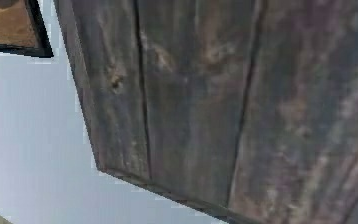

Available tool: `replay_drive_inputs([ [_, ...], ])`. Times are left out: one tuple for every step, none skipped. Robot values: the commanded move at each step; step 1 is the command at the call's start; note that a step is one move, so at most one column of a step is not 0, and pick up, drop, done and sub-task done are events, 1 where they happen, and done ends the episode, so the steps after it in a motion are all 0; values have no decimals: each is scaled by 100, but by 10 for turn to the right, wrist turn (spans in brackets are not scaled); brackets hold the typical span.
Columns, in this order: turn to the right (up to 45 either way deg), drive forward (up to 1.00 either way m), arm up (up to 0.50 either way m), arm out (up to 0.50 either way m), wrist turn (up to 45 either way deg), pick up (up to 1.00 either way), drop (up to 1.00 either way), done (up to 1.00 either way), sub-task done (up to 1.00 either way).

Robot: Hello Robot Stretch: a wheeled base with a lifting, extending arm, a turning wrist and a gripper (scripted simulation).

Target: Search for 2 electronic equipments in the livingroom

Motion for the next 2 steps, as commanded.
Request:
replay_drive_inputs([
  [-450, 0, 0, 0, 0, 0, 0, 0, 0],
  [-150, 0, 0, 0, 0, 0, 0, 0, 0],
])
